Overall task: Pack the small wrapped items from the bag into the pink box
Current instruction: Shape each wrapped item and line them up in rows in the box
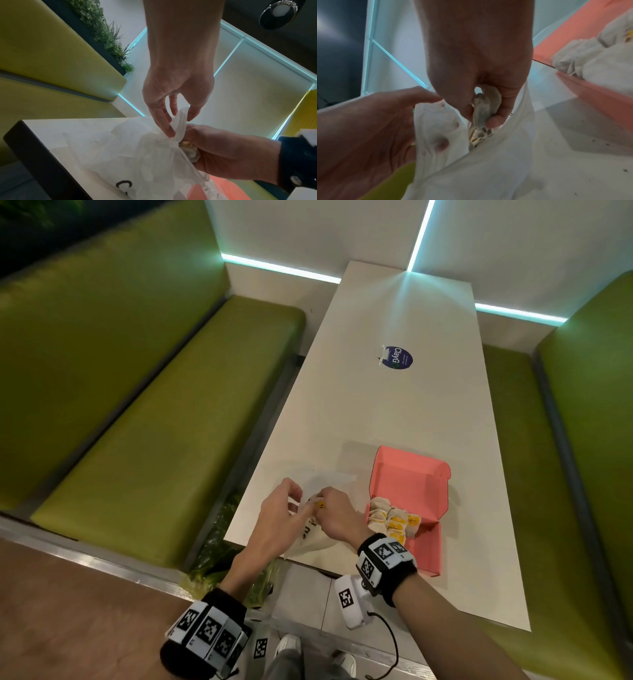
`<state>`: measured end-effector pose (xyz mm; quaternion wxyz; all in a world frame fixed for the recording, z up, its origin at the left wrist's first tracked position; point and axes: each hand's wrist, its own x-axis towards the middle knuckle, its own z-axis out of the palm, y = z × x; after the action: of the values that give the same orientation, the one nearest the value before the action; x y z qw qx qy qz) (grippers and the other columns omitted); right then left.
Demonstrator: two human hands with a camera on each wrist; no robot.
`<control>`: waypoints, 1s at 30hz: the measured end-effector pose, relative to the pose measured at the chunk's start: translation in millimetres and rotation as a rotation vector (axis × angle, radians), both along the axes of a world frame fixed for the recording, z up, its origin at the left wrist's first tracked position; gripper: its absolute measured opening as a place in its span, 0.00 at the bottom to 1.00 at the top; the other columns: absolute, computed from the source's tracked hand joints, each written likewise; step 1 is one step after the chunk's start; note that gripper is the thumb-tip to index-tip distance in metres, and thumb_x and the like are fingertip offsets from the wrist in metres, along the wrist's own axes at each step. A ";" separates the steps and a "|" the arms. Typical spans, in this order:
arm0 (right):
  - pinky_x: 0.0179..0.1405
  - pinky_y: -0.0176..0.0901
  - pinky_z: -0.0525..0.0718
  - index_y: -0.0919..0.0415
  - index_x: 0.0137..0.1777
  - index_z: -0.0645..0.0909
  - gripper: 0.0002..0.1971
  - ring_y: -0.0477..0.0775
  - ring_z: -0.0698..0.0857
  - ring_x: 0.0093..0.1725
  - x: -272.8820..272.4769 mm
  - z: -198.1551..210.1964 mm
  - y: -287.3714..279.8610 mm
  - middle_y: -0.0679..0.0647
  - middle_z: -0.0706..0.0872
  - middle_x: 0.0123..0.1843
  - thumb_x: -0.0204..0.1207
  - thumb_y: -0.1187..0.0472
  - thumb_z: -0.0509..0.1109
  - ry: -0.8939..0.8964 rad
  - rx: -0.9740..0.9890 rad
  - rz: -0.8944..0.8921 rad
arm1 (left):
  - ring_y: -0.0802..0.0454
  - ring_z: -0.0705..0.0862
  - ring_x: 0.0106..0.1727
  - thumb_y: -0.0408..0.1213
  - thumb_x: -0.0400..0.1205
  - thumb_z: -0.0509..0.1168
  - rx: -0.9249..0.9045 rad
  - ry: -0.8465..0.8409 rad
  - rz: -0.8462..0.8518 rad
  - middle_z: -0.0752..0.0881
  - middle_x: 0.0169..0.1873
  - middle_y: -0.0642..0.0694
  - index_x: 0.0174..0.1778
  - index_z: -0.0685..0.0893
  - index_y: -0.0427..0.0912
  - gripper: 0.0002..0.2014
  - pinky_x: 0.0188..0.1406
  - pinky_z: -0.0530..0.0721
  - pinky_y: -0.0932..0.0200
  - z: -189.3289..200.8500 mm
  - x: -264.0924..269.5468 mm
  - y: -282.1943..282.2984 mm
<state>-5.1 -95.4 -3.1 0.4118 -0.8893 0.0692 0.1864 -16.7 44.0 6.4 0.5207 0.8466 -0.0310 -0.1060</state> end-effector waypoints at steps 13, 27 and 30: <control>0.24 0.37 0.67 0.58 0.24 0.65 0.22 0.48 0.71 0.26 10.7 -14.3 -3.6 0.51 0.72 0.27 0.75 0.70 0.71 0.045 -0.260 0.003 | 0.56 0.84 0.47 0.47 0.83 0.69 0.054 0.002 -0.071 0.81 0.51 0.52 0.55 0.75 0.47 0.12 0.35 0.77 0.71 -2.2 0.7 -9.2; 0.27 0.33 0.84 0.61 0.51 0.83 0.05 0.46 0.87 0.31 7.3 -3.1 -21.5 0.58 0.89 0.46 0.77 0.64 0.75 0.058 0.091 -0.157 | 0.55 0.85 0.48 0.59 0.79 0.69 0.070 -0.036 -0.083 0.81 0.51 0.56 0.52 0.75 0.54 0.16 0.40 0.88 0.55 -11.5 10.6 -1.8; 0.25 0.29 0.80 0.64 0.56 0.85 0.09 0.43 0.87 0.28 7.0 -2.6 -22.4 0.55 0.88 0.48 0.82 0.59 0.71 0.033 0.123 -0.184 | 0.56 0.83 0.52 0.60 0.80 0.67 0.083 -0.051 -0.076 0.81 0.53 0.57 0.53 0.76 0.55 0.15 0.48 0.86 0.53 -12.9 12.9 -1.0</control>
<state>1.8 -117.8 -5.7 0.4799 -0.8490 0.1456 0.1662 -3.7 43.0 -6.5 0.4796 0.8682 -0.0717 -0.1054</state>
